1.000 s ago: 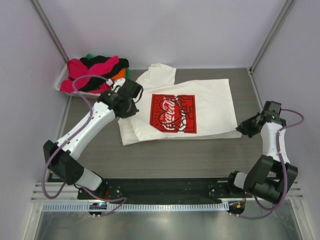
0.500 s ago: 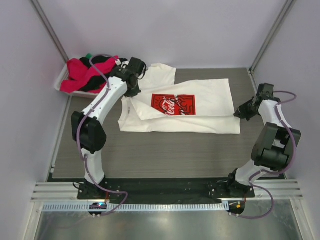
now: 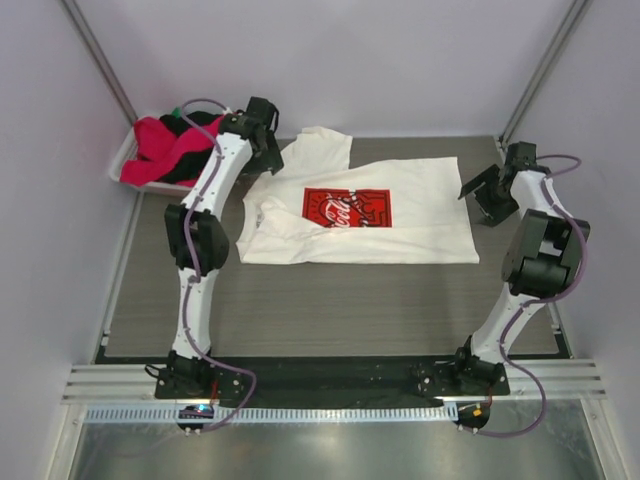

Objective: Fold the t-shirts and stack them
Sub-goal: Fold the tshirt

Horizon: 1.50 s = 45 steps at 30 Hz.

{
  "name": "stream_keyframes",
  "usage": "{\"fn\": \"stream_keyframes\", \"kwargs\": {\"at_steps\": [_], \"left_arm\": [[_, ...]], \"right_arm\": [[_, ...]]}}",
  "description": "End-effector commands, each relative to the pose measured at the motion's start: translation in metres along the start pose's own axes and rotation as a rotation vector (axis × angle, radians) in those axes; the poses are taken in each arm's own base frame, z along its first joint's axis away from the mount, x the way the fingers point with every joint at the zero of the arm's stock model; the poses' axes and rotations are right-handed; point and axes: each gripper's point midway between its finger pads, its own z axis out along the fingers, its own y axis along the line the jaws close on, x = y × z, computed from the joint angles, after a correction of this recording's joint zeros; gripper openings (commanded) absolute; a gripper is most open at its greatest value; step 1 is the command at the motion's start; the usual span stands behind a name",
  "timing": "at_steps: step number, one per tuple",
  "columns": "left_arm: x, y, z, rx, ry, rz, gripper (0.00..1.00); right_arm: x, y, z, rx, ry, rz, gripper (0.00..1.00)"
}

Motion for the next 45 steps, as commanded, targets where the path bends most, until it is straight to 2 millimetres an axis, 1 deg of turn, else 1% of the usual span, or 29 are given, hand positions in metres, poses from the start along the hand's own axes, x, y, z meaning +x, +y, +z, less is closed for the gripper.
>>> {"fn": "stream_keyframes", "kwargs": {"at_steps": [1,2,3,4,5,6,7,8,9,10,11,12,13,15,16,22,27,29,32,33,35,36,37,38,40,41,43,44,45], "left_arm": [[0.001,0.023,-0.047,0.021,0.022,-0.017,0.98],[0.022,0.029,-0.027,-0.004,0.053,-0.019,0.99],[0.013,0.037,-0.061,0.036,-0.013,-0.055,1.0],[0.019,0.043,-0.065,0.038,-0.017,-0.072,1.0],[0.046,0.053,-0.053,0.013,0.024,-0.088,1.0],[0.053,0.059,-0.057,0.015,0.021,-0.107,0.99],[0.057,0.066,-0.074,0.044,-0.008,-0.14,0.99],[0.069,0.068,-0.074,0.061,0.007,-0.156,0.98],[0.099,0.075,-0.057,0.047,0.05,-0.176,0.98],[0.102,0.079,-0.068,0.08,0.027,-0.203,0.98],[0.112,0.082,-0.065,0.082,0.035,-0.216,0.98],[0.136,0.088,-0.052,0.074,0.064,-0.233,0.98],[0.14,0.09,-0.054,0.09,0.056,-0.249,0.98],[0.157,0.091,-0.047,0.111,0.085,-0.277,0.98],[0.167,0.092,-0.036,0.124,0.087,-0.299,0.98],[0.175,0.091,-0.018,0.174,0.064,-0.359,0.98],[0.18,0.092,-0.001,0.165,0.074,-0.388,0.98],[0.183,0.091,0.004,0.162,0.081,-0.4,0.98],[0.188,0.091,0.013,0.149,0.097,-0.407,0.96],[0.189,0.09,0.016,0.154,0.093,-0.414,0.95],[0.192,0.09,0.021,0.145,0.101,-0.421,0.92],[0.192,0.089,0.022,0.145,0.099,-0.426,0.85],[0.191,0.088,0.024,0.146,0.098,-0.429,0.83],[0.193,0.089,0.027,0.138,0.102,-0.431,0.76],[0.19,0.087,0.03,0.139,0.092,-0.445,0.67],[0.19,0.086,0.032,0.137,0.094,-0.446,0.55],[0.184,0.085,0.034,0.132,0.08,-0.448,0.46],[0.175,0.082,0.033,0.137,0.067,-0.448,0.31],[0.171,0.08,0.031,0.141,0.059,-0.444,0.24]], "right_arm": [[-0.02,-0.002,-0.052,0.023,-0.126,-0.057,0.85],[-0.021,-0.009,-0.057,0.032,-0.142,-0.049,0.89],[-0.018,-0.014,-0.062,0.03,-0.143,-0.041,0.89],[-0.003,-0.028,-0.058,0.048,-0.108,-0.028,0.89],[0.002,-0.03,-0.068,0.032,-0.121,-0.023,0.9],[0.01,-0.037,-0.068,0.034,-0.111,-0.02,0.9],[0.033,-0.055,-0.058,0.064,-0.062,-0.012,0.89],[0.037,-0.057,-0.063,0.046,-0.081,-0.017,0.89],[0.045,-0.064,-0.06,0.049,-0.07,-0.01,0.89],[0.065,-0.08,-0.05,0.07,-0.019,0.0,0.88],[0.069,-0.084,-0.047,0.06,-0.017,-0.002,0.88],[0.075,-0.089,-0.043,0.065,-0.003,0.007,0.85],[0.084,-0.097,-0.037,0.063,0.021,0.017,0.85],[0.09,-0.105,-0.032,0.071,0.035,0.028,0.83],[0.093,-0.108,-0.029,0.075,0.041,0.031,0.81],[0.086,-0.107,-0.021,0.079,0.027,0.027,0.78],[0.081,-0.108,-0.009,0.091,0.026,0.029,0.69],[0.08,-0.109,-0.003,0.095,0.032,0.032,0.61],[0.078,-0.109,0.002,0.101,0.029,0.033,0.53],[0.077,-0.11,0.003,0.106,0.03,0.034,0.44],[0.074,-0.108,0.004,0.103,0.024,0.031,0.34],[0.072,-0.107,0.004,0.104,0.02,0.031,0.25],[0.072,-0.107,0.004,0.104,0.02,0.031,0.22],[0.07,-0.107,0.004,0.104,0.014,0.028,0.18],[0.07,-0.106,0.003,0.103,0.013,0.028,0.09],[0.069,-0.106,0.002,0.1,0.013,0.025,0.05],[0.069,-0.103,0.001,0.092,0.012,0.026,0.01],[0.069,-0.102,0.0,0.088,0.015,0.026,0.01],[0.069,-0.101,-0.002,0.085,0.019,0.028,0.01]]}}
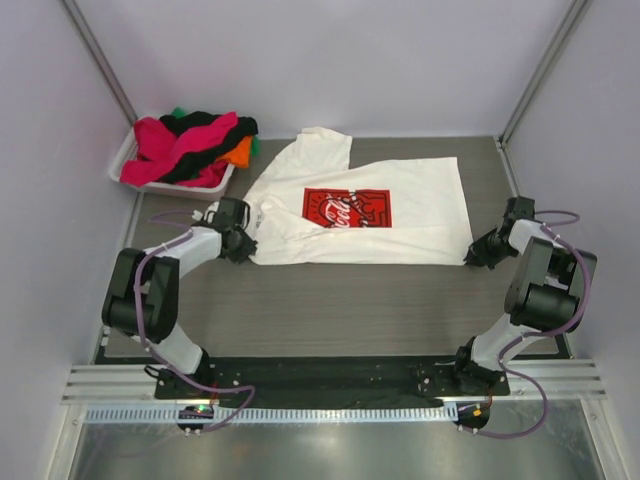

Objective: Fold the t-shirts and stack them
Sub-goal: Fold the tshirt

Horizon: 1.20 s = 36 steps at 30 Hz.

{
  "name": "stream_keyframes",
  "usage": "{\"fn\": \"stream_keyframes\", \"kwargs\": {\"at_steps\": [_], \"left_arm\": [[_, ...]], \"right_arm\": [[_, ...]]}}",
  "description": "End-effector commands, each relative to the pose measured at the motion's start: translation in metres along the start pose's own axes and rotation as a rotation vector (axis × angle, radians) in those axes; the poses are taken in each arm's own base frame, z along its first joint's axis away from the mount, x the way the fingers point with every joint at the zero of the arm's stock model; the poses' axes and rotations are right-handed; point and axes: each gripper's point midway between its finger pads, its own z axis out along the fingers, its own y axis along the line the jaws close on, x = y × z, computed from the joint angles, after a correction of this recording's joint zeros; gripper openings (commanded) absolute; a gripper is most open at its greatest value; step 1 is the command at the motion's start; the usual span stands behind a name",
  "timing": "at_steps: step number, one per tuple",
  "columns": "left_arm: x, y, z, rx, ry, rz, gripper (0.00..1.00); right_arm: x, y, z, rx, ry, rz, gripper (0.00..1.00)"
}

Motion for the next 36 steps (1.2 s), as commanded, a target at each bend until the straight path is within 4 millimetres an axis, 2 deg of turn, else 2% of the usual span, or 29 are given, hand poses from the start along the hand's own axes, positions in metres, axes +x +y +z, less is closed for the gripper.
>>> {"fn": "stream_keyframes", "kwargs": {"at_steps": [1,2,4,8,9,11,12,13,15,16,20,21,22,24,25,26,27,28,29,30,31,32,35,36], "left_arm": [[-0.023,-0.021,-0.003,0.036,-0.06,-0.017,0.17],[-0.03,-0.025,-0.011,0.032,-0.062,-0.012,0.07],[-0.037,-0.03,-0.026,0.038,-0.073,-0.008,0.0],[-0.049,-0.027,-0.066,0.037,-0.112,-0.009,0.0],[-0.049,-0.02,-0.083,0.042,-0.12,-0.009,0.0],[-0.046,-0.012,-0.097,0.04,-0.127,-0.01,0.0],[-0.038,0.0,-0.1,0.016,-0.112,-0.01,0.0],[-0.038,0.004,-0.114,0.038,-0.128,-0.019,0.0],[-0.03,0.015,-0.123,0.035,-0.121,-0.036,0.0],[-0.02,0.029,-0.131,0.029,-0.112,-0.042,0.01],[0.008,0.063,-0.146,0.029,-0.09,-0.102,0.06],[0.015,0.067,-0.148,0.037,-0.076,-0.116,0.07],[0.028,0.08,-0.145,0.015,-0.05,-0.14,0.1],[0.037,0.086,-0.155,0.067,-0.052,-0.179,0.12],[0.051,0.097,-0.154,0.048,-0.014,-0.202,0.15],[0.053,0.098,-0.161,0.083,-0.024,-0.216,0.18],[0.057,0.102,-0.164,0.09,-0.023,-0.227,0.28],[0.06,0.104,-0.167,0.103,-0.018,-0.234,0.58],[0.063,0.108,-0.173,0.119,-0.02,-0.241,0.7],[0.064,0.107,-0.178,0.138,-0.023,-0.242,0.79],[0.063,0.108,-0.183,0.148,-0.029,-0.243,0.89],[0.058,0.107,-0.194,0.167,-0.053,-0.239,0.92],[0.035,0.098,-0.209,0.21,-0.148,-0.179,0.94],[0.02,0.083,-0.22,0.267,-0.195,-0.158,0.94]], "right_arm": [[-0.018,0.014,-0.01,-0.033,-0.051,-0.01,0.01],[-0.017,0.013,-0.014,-0.026,-0.045,-0.009,0.01],[-0.026,0.018,-0.031,-0.033,-0.089,-0.012,0.01],[-0.03,0.015,-0.066,-0.024,-0.128,-0.002,0.01],[-0.032,0.012,-0.073,-0.025,-0.14,0.012,0.01],[-0.028,0.008,-0.09,-0.042,-0.161,0.029,0.01],[-0.028,0.005,-0.094,-0.045,-0.168,0.041,0.01],[-0.019,-0.003,-0.094,-0.031,-0.153,0.052,0.01],[-0.012,-0.01,-0.106,-0.042,-0.175,0.071,0.01],[-0.004,-0.024,-0.104,-0.02,-0.164,0.098,0.01],[0.016,-0.055,-0.109,-0.003,-0.169,0.165,0.01],[0.023,-0.063,-0.111,-0.002,-0.175,0.175,0.01],[0.027,-0.072,-0.111,0.01,-0.172,0.203,0.01],[0.037,-0.085,-0.11,0.036,-0.169,0.229,0.01],[0.04,-0.083,-0.114,0.02,-0.181,0.23,0.04],[0.042,-0.08,-0.117,0.006,-0.18,0.234,0.13],[0.043,-0.081,-0.122,0.008,-0.189,0.27,0.29],[0.046,-0.08,-0.129,-0.009,-0.21,0.277,0.49],[0.047,-0.078,-0.13,-0.024,-0.218,0.283,0.84],[0.047,-0.079,-0.132,-0.03,-0.235,0.285,0.94],[0.044,-0.079,-0.134,-0.027,-0.25,0.285,0.99],[0.043,-0.078,-0.135,-0.028,-0.251,0.285,1.0],[0.037,-0.062,-0.143,-0.092,-0.233,0.275,1.0],[0.032,-0.051,-0.148,-0.138,-0.236,0.263,1.0]]}}
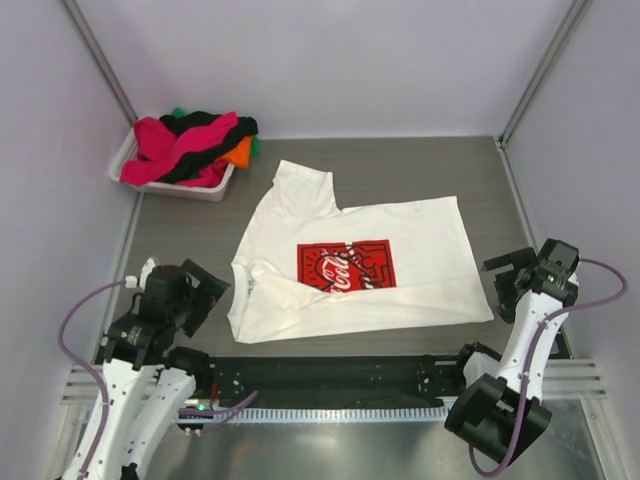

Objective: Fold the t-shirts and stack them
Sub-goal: Fold the tshirt

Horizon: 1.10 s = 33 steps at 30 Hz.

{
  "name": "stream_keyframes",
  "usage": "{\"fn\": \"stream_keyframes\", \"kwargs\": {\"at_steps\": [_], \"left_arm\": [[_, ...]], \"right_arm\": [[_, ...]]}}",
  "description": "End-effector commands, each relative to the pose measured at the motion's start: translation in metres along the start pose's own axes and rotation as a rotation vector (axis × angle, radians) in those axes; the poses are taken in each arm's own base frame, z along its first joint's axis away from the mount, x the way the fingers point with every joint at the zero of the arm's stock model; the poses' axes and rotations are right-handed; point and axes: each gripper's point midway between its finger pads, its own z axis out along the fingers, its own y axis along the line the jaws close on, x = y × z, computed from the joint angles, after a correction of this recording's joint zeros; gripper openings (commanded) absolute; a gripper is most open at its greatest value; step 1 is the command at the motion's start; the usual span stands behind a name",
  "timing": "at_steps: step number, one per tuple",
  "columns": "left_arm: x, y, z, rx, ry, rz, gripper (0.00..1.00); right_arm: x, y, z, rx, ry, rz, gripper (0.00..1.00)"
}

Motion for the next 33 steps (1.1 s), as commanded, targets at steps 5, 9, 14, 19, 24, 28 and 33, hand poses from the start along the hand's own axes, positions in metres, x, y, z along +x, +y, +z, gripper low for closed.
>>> {"fn": "stream_keyframes", "kwargs": {"at_steps": [5,9,14,19,24,28,33], "left_arm": [[-0.074,-0.117,0.031,0.08,-0.119,0.303,0.89],[-0.099,-0.168,0.076,0.065,-0.131,0.422,0.87],[-0.132,-0.259,0.151,0.104,-0.134,0.523,0.86],[-0.128,-0.298,0.267,0.095,-0.042,0.569,0.85],[-0.131,-0.328,0.336,0.162,-0.023,0.566,0.84],[-0.136,-0.326,0.38,0.198,-0.061,0.504,0.81],[-0.133,-0.319,0.403,0.245,-0.028,0.441,0.76]], "right_arm": [[-0.027,0.099,-0.027,-0.27,-0.023,-0.183,0.99],[-0.024,0.128,-0.027,-0.277,-0.036,-0.289,0.99],[-0.002,0.156,-0.009,-0.309,0.014,-0.404,0.99],[0.001,0.169,-0.001,-0.327,0.017,-0.475,0.99],[0.008,0.172,0.003,-0.336,0.025,-0.524,0.99],[0.009,0.171,0.006,-0.331,0.022,-0.543,0.99],[0.006,0.175,0.005,-0.334,0.008,-0.557,0.99]]}}
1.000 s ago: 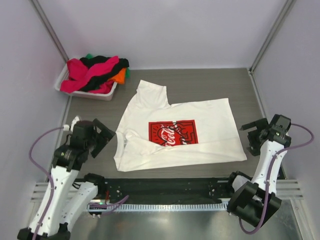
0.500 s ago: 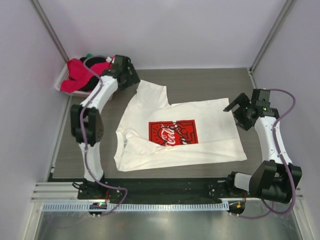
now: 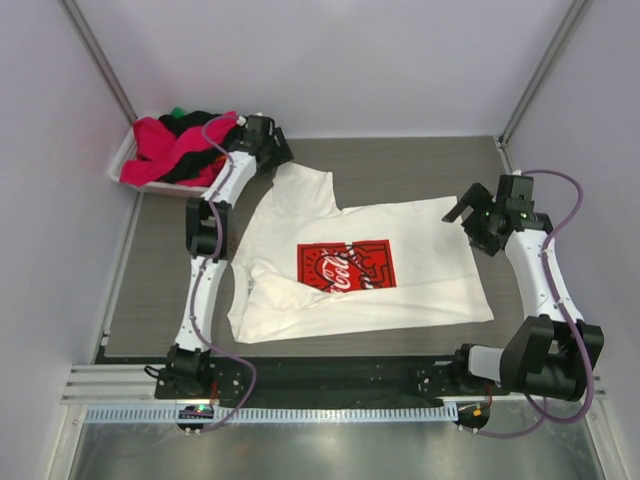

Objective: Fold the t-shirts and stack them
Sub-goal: Fold the tshirt

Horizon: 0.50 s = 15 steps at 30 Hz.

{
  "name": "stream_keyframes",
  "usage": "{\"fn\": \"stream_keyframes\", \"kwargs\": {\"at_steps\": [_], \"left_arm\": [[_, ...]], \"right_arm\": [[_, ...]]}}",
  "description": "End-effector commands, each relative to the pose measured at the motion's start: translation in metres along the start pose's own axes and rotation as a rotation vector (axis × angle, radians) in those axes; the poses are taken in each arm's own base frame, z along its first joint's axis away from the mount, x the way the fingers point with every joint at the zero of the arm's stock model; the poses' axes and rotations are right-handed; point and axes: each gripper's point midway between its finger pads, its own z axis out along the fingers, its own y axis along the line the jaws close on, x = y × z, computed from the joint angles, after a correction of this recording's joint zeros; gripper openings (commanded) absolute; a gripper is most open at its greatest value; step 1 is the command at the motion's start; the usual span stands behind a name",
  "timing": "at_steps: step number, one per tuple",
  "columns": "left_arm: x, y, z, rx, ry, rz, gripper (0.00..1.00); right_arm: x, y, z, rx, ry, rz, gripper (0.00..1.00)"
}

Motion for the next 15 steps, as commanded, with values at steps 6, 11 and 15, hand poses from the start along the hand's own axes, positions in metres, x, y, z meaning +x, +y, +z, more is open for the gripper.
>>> {"fn": "stream_keyframes", "kwargs": {"at_steps": [6,11,15], "left_arm": [[-0.013,-0.008,0.015,0.137,-0.027,-0.109,0.61],[-0.001,-0.004,0.025,0.14,-0.014,-0.135,0.56],[0.008,0.001,0.035,0.134,-0.001,-0.14,0.47]], "right_arm": [[-0.019,0.0,0.011,0.029,-0.055,-0.042,0.99],[-0.018,-0.009,0.034,0.073,-0.022,-0.025,0.97],[-0.04,0.003,0.044,0.072,-0.043,-0.005,0.96]]}}
